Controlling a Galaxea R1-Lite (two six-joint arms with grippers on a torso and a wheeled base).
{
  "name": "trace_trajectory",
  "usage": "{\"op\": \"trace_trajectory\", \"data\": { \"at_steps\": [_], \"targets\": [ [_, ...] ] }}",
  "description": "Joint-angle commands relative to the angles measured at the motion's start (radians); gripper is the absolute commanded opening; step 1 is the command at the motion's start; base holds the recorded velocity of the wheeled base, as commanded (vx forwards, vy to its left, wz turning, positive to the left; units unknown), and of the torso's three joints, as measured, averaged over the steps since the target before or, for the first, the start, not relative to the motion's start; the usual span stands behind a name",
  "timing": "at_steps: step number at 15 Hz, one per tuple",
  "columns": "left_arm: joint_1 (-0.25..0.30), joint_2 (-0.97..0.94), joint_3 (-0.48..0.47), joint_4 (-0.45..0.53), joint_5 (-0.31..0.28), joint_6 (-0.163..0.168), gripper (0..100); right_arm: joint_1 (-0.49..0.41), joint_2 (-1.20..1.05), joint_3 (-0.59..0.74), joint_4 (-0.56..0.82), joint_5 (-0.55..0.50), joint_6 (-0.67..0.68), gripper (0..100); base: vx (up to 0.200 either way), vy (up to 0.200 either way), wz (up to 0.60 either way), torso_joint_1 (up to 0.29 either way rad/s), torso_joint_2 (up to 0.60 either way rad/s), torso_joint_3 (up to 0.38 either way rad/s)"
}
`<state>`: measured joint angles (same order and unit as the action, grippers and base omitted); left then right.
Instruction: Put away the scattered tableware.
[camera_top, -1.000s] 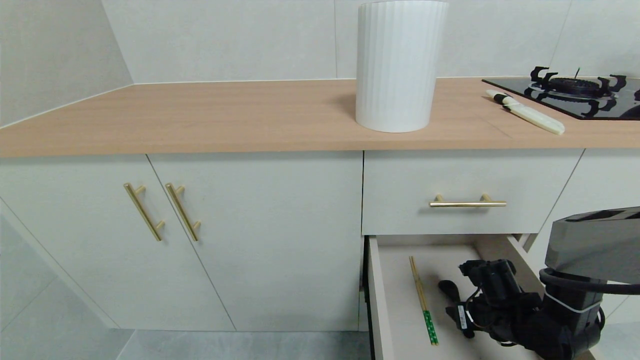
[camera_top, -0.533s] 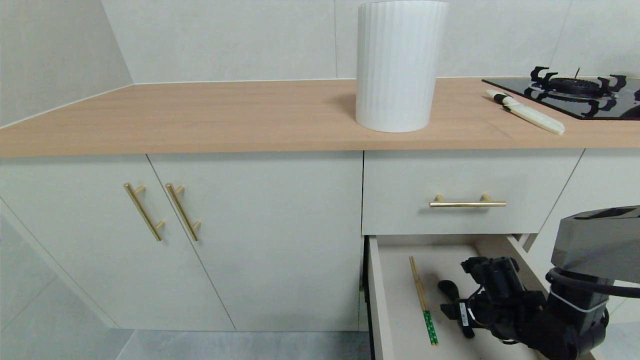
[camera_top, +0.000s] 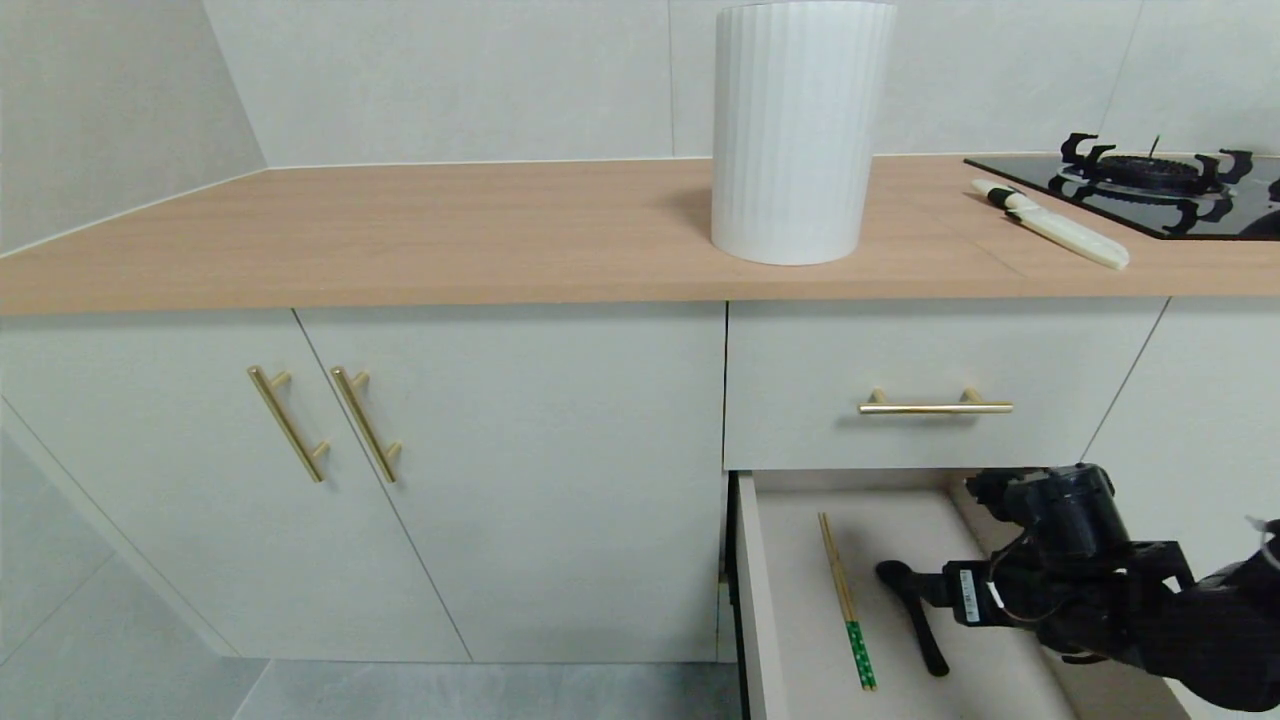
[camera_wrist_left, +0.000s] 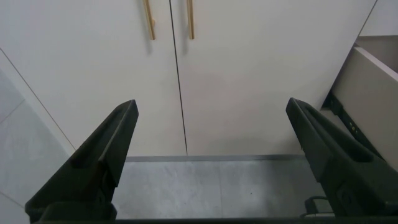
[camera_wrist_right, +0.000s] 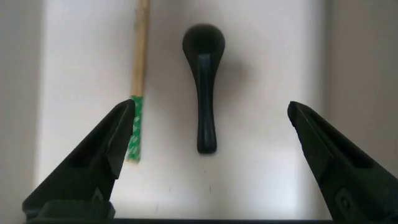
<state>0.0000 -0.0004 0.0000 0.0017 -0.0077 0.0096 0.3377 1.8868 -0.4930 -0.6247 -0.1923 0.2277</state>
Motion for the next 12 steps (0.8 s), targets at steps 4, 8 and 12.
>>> {"op": "trace_trajectory", "data": {
  "at_steps": [4,8,12],
  "targets": [
    [0.0,0.0,0.0,0.0,0.0,0.0,100,0.09,-0.408,-0.122,0.47,0.04,-0.001,100,0.0,0.0,0.0,0.0,0.0,0.0],
    [0.0,0.0,0.0,0.001,0.0,0.017,100,0.187,-0.489,-0.16,0.669,0.053,-0.001,100,0.0,0.0,0.0,0.0,0.0,0.0],
    [0.0,0.0,0.0,0.003,0.0,0.007,100,0.193,-0.491,-0.157,0.674,0.053,-0.001,100,0.0,0.0,0.0,0.0,0.0,0.0]
  ]
}}
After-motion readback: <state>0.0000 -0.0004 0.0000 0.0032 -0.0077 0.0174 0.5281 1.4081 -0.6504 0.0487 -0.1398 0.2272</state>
